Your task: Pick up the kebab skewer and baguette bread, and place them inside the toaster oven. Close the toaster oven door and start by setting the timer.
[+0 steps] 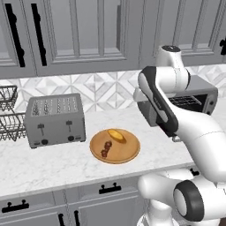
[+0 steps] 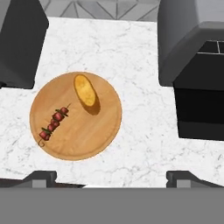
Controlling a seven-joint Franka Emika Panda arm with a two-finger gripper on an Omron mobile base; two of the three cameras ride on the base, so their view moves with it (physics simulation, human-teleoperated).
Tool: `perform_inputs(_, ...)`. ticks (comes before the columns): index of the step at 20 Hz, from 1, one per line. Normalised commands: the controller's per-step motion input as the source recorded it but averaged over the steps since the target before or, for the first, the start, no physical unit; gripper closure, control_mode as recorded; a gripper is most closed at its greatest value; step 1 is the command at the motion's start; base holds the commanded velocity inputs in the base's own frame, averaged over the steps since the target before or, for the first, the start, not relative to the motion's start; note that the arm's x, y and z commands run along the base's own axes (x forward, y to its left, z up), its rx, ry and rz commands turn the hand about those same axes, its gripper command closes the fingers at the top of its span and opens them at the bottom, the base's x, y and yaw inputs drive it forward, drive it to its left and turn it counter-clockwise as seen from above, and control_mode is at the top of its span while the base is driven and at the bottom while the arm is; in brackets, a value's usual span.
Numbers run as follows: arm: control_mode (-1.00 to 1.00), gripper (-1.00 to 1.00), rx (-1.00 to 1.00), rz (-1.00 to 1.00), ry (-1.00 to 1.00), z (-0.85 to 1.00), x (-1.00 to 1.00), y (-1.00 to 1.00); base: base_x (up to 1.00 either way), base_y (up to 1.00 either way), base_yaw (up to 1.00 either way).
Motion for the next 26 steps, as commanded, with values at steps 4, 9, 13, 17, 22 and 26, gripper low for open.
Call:
perform_inputs(4,1.0,-1.0,0.0,0.0,0.0,0.0,0.0,0.0,0.41,-0.03,0.0)
perform_inputs(9,1.0,-1.0,0.0,0.0,0.0,0.0,0.0,0.0,0.47,0.0,0.0)
perform_inputs(13,1.0,-1.0,0.0,0.0,0.0,0.0,0.0,0.0,0.06,-0.03,0.0)
perform_inputs(17,1.0,-1.0,0.0,0.0,0.0,0.0,0.0,0.0,0.0,0.0,0.0)
perform_inputs(22,-1.0,-1.0,0.03,0.0,-0.1,-0.19,-0.4,-0.7,0.0,0.0,0.0)
perform_inputs(26,-1.0,-1.0,0.06,0.0,-0.19,-0.24,-0.44,-1.0,0.0,0.0,0.0)
